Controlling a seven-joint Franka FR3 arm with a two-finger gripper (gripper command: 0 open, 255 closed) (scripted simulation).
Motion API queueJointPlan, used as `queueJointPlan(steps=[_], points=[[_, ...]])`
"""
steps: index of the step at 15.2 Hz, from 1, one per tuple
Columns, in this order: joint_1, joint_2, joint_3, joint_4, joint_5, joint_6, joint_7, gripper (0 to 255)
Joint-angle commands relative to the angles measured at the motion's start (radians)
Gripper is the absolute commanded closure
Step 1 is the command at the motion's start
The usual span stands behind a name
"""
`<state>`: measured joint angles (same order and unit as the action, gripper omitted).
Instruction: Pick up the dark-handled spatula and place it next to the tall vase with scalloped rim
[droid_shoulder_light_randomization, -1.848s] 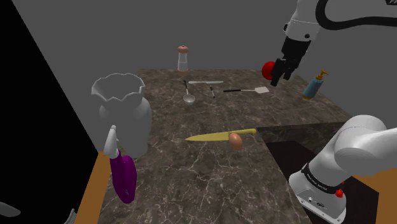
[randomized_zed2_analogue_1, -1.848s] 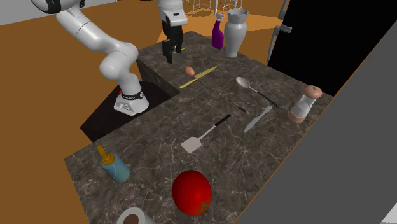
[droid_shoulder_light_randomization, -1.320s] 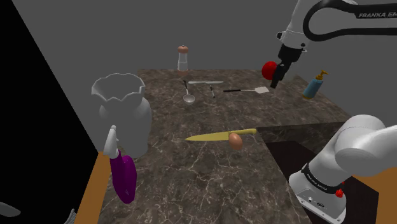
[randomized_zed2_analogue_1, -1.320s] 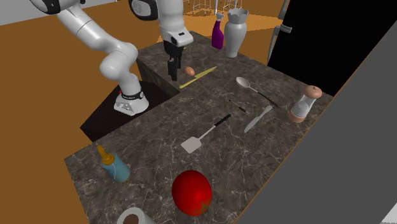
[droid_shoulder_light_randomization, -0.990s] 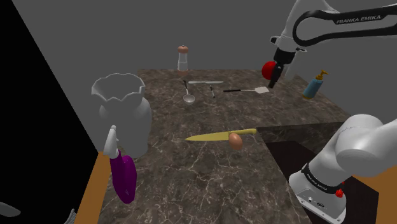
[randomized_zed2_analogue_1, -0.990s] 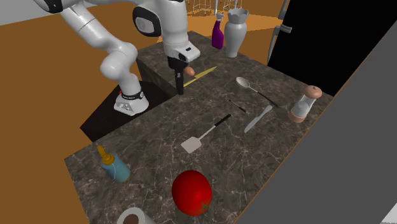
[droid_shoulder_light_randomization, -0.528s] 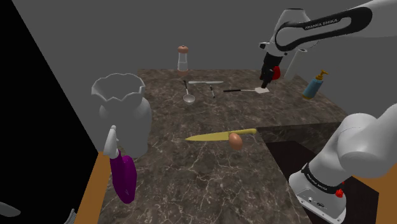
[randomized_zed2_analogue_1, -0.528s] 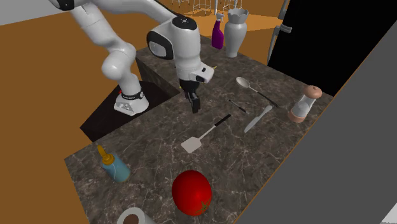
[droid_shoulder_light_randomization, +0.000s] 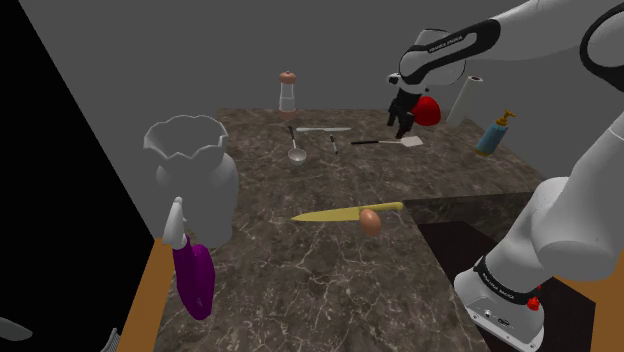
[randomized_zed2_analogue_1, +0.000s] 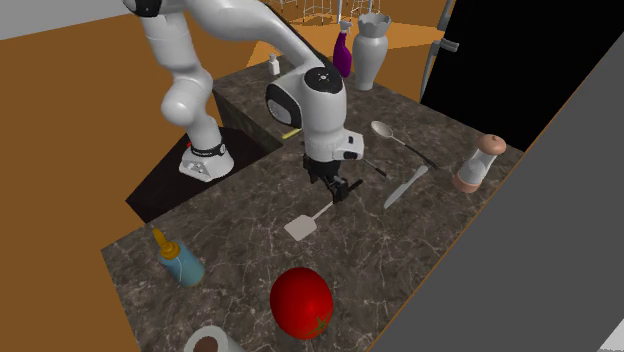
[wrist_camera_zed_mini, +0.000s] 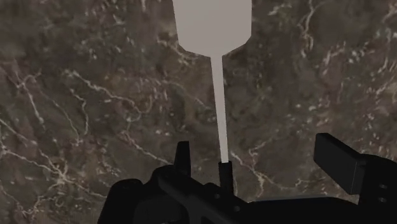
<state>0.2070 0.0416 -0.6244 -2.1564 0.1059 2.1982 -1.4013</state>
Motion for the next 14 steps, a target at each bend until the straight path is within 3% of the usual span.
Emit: queueJointPlan(steps=[1, 8, 14], points=[[-0.005, 0.068, 0.003, 0.041, 0.055, 0.012, -0.077, 0], [-0.015, 0.126, 0.018, 0.010, 0.107, 0.088, -0.112, 0], [-0.016, 0.126, 0.018, 0.010, 0.107, 0.088, -0.112, 0]])
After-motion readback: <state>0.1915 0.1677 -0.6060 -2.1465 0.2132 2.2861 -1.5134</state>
